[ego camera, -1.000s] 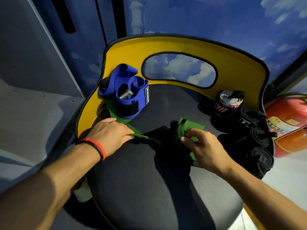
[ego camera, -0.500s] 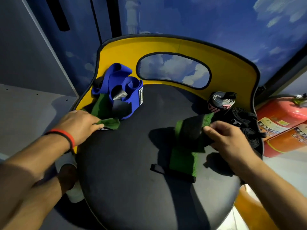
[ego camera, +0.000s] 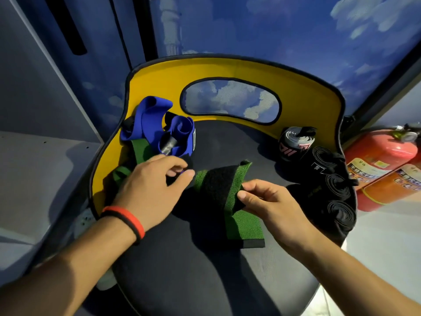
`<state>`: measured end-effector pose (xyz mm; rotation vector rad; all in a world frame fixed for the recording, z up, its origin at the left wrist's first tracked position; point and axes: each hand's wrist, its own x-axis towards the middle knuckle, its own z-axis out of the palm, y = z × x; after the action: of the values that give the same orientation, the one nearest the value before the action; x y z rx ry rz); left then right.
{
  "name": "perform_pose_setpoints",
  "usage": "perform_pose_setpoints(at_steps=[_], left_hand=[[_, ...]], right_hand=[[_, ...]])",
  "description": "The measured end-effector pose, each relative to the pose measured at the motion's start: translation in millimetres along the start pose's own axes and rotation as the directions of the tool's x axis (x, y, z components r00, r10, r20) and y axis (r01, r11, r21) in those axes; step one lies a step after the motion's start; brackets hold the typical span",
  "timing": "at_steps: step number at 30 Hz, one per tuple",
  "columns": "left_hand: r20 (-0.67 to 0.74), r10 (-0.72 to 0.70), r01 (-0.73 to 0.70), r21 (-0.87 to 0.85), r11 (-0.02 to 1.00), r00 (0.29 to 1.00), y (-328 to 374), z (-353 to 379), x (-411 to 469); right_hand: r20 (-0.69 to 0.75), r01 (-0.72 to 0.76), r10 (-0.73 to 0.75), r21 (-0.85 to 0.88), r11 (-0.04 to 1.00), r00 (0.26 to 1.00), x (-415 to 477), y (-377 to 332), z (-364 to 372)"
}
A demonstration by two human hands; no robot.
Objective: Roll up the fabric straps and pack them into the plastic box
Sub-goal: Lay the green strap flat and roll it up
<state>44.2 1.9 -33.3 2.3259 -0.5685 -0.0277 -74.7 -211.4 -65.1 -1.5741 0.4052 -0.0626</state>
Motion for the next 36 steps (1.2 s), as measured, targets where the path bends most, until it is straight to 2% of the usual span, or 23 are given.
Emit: perform_pose_setpoints(at_steps=[2, 4, 6, 8, 12, 14, 15, 16, 17, 18, 20, 22, 24, 27, 31, 36], left_hand=[[0.058, -0.075, 0.081, -0.115, 0.99, 0.996, 4, 9, 1], [0.24, -0.173, 0.23, -0.234, 0.945, 0.955, 3, 17, 6], [0.331, -0.205, 0.318, -0.338, 0.886, 0.921, 0, 20, 10], [0.37, -0.193, 0.345, -0.407, 0.846, 0.909, -3, 19, 13], [0.473, -0.117, 0.347, -0.434, 0.831, 0.873, -7, 14, 12], [0.43, -0.16, 0.359, -0.436, 0.825, 0.889, -9, 17, 11], [0.334, -0.191, 0.322, -0.4, 0.858, 0.923, -9, 18, 10], [0.182, -0.187, 0.239, -0.326, 0.915, 0.965, -8, 20, 7], [0.063, -0.144, 0.155, -0.262, 0.953, 0.988, -4, 23, 5], [0.017, -0.093, 0.094, -0.253, 0.963, 0.996, 1, 25, 1], [0.123, -0.022, 0.063, -0.346, 0.936, 0.992, 14, 31, -8], [0.221, 0.06, 0.017, -0.332, 0.943, 0.973, 19, 40, -13], [0.211, 0.081, -0.017, -0.288, 0.957, 0.974, 16, 46, -13], [0.173, 0.007, 0.044, -0.287, 0.957, 0.985, 12, 45, -10], [0.223, 0.005, 0.066, -0.314, 0.947, 0.975, 13, 40, -7], [0.196, 0.083, -0.047, -0.182, 0.982, 0.977, 18, 44, -10]], right_hand=[[-0.005, 0.035, -0.035, -0.006, 0.999, 0.999, 1, 0, 6], [-0.016, 0.066, -0.066, -0.007, 0.998, 0.998, 2, -1, 9], [-0.025, 0.073, -0.074, -0.025, 0.997, 0.997, 5, -1, 9], [-0.052, 0.056, -0.059, -0.052, 0.997, 0.997, 9, -1, 5], [-0.094, 0.038, -0.044, -0.071, 0.997, 0.995, 16, -3, -2], [-0.099, 0.041, -0.049, -0.08, 0.996, 0.994, 16, -4, -3], [-0.113, 0.051, -0.06, -0.082, 0.995, 0.992, 15, -5, -3], [-0.142, 0.064, -0.076, -0.085, 0.994, 0.987, 14, -5, -2], [-0.177, 0.075, -0.089, -0.087, 0.993, 0.98, 12, -5, 0], [-0.207, 0.078, -0.093, -0.081, 0.994, 0.974, 11, -4, 2], [-0.196, 0.079, -0.089, -0.057, 0.995, 0.977, 9, -4, 8], [-0.14, 0.081, -0.09, -0.068, 0.994, 0.986, 8, -2, 14], [-0.095, 0.091, -0.1, -0.09, 0.992, 0.99, 7, -2, 17], [-0.018, 0.136, -0.139, -0.123, 0.983, 0.99, 4, -4, 16], [0.064, 0.164, -0.155, -0.173, 0.971, 0.986, 2, -9, 8], [0.085, 0.182, -0.163, -0.323, 0.929, 0.983, 5, -9, 6]])
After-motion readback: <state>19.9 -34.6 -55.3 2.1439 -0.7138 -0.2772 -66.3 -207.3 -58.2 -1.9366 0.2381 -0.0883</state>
